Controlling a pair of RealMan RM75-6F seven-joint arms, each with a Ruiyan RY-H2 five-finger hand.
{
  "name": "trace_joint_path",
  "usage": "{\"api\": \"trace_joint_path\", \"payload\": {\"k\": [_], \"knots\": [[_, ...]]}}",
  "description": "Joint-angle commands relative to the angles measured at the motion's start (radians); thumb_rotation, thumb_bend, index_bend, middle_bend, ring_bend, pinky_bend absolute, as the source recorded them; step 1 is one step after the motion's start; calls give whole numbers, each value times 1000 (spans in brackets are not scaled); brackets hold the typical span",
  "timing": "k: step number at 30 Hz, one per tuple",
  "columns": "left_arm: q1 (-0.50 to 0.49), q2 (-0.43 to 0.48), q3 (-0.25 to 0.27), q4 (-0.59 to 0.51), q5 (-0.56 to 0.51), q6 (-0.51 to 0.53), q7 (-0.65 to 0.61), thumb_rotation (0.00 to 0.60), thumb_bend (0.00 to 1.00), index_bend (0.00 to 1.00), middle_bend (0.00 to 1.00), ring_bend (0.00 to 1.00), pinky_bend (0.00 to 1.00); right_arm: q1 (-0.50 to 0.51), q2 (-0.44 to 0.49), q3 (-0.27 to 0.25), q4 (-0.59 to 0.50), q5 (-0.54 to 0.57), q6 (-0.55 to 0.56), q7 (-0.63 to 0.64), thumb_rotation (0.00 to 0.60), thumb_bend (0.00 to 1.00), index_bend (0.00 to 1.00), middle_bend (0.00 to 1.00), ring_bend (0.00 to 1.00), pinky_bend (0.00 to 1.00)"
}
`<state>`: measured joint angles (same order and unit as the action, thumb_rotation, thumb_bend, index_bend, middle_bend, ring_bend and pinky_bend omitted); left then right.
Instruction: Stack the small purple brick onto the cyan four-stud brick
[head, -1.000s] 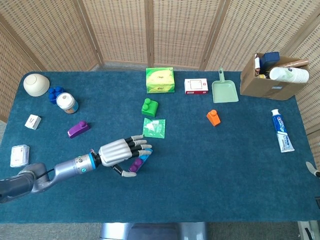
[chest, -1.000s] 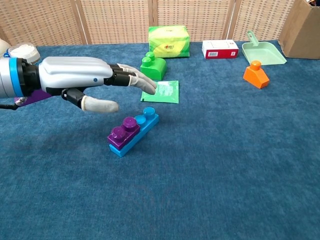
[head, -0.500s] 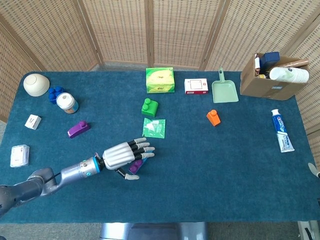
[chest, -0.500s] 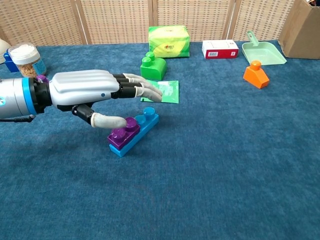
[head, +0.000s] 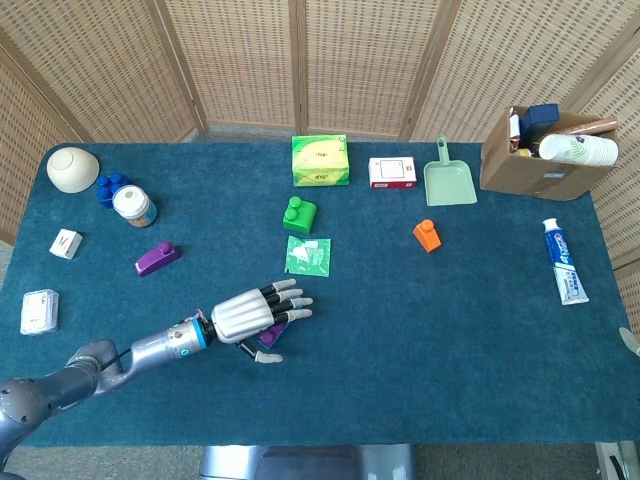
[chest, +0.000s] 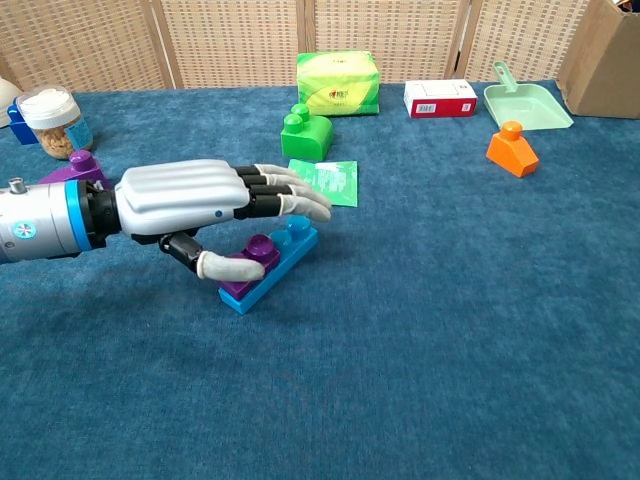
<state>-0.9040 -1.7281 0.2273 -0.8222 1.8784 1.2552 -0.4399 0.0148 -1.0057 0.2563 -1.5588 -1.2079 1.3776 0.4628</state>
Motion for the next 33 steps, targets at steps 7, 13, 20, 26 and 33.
{"api": "trace_joint_path", "payload": {"k": [7,13,20,26,33], "knots": [[6,-51,1,63,16,8,7,0,270,66,0,0,0,0,1,1,5,-1,-1,7,600,177,339,192,0,132],[9,-86,6,108,26,10,13,0,270,66,0,0,0,0,1,1,8,-1,-2,13,600,178,339,193,0,132],[-3,-124,-2,150,26,4,3,0,270,66,0,0,0,-5,2,0,11,2,0,15,600,177,339,193,0,132],[-5,-147,2,181,29,1,4,0,270,66,0,0,0,-10,6,0,11,4,4,20,600,177,339,193,0,132],[-1,-164,9,214,30,2,-1,0,270,67,0,0,0,-14,9,0,11,6,5,21,600,177,339,192,0,132]]}}
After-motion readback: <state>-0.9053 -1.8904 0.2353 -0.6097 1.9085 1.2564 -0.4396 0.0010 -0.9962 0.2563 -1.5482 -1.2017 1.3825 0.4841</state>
